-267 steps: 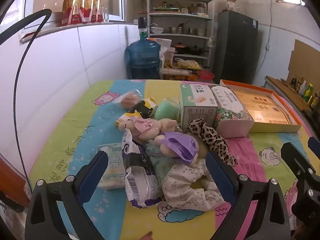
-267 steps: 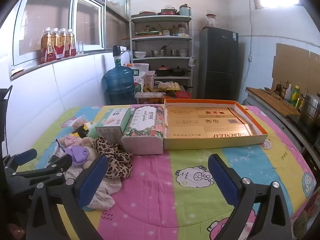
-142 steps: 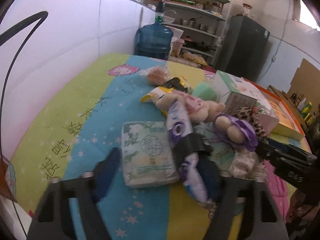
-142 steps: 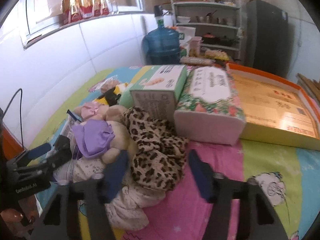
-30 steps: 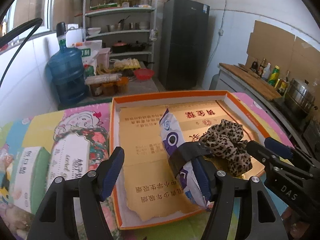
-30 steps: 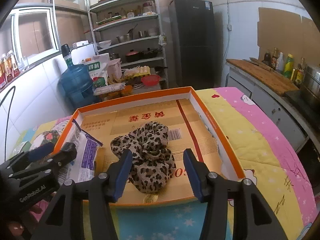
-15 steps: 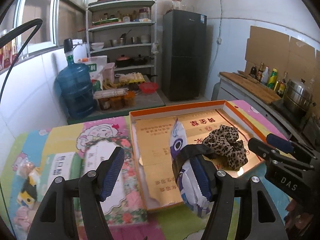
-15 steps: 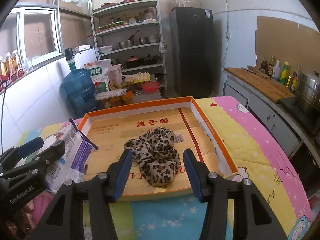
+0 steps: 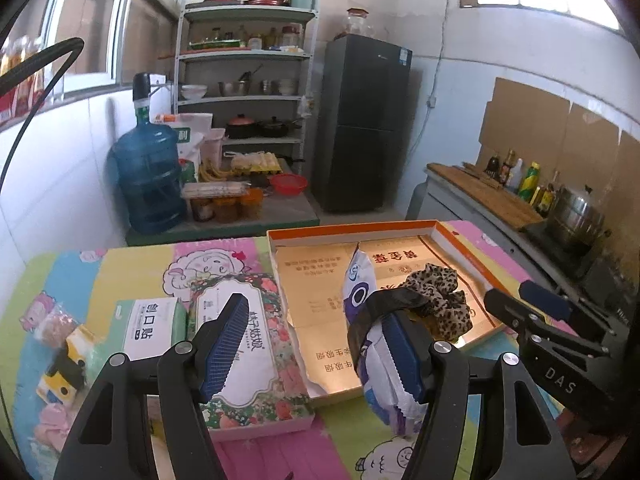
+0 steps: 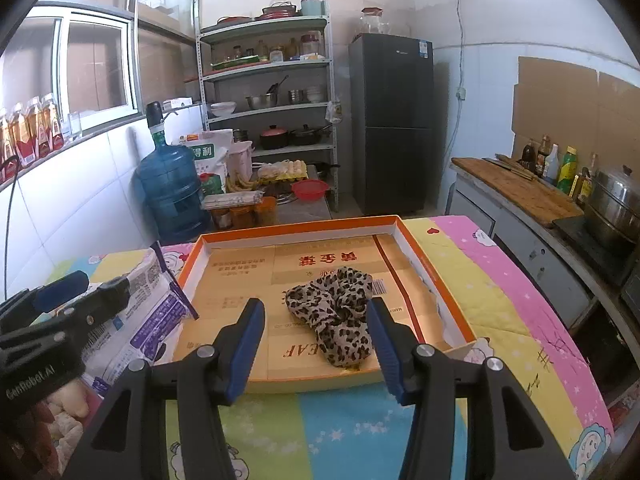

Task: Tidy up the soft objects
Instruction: 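Lower the snack bag into the box and open the left tool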

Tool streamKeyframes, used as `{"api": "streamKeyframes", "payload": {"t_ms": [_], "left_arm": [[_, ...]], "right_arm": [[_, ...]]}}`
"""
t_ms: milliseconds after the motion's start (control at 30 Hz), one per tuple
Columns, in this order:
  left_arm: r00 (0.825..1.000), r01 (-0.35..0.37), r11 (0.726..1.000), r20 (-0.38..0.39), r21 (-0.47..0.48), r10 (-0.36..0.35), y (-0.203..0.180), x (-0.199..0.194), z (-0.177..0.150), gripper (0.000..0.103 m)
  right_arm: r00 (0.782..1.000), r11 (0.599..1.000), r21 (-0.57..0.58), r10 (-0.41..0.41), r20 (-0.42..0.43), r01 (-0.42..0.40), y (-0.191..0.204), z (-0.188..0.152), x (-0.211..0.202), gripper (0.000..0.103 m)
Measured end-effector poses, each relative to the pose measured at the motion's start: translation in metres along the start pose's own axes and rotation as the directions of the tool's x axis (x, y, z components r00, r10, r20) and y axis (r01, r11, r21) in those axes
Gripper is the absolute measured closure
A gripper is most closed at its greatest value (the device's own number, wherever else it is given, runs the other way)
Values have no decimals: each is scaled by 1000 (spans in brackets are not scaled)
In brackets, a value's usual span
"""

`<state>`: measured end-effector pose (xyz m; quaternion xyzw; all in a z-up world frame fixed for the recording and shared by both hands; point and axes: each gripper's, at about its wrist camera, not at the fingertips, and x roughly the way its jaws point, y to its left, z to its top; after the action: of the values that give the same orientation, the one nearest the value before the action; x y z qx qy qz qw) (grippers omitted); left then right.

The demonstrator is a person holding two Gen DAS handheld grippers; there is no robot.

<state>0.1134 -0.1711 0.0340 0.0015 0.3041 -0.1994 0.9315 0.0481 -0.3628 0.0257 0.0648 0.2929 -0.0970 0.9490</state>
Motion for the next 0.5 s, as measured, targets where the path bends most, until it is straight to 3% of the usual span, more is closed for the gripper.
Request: {"api": "streamKeyframes", "payload": {"t_ms": [200, 267, 333, 500], "left_arm": [[999, 28, 1000, 17, -6, -28, 3, 7, 9, 33], [998, 53, 998, 24, 24, -54, -4, 18, 20, 25], [996, 87, 994, 26, 63, -89, -13, 31, 25, 24], [994, 94, 986, 42, 137, -101, -30, 57, 22, 23]], "right_arm": [[999, 999, 13, 45, -6, -45, 0, -3, -3, 50], [999, 999, 6, 46, -6, -46, 3, -4, -3, 50], [999, 999, 0, 41, -7, -41, 3, -5, -3, 50], [999, 999, 26, 34, -20, -33, -11, -9, 5, 50]]}}
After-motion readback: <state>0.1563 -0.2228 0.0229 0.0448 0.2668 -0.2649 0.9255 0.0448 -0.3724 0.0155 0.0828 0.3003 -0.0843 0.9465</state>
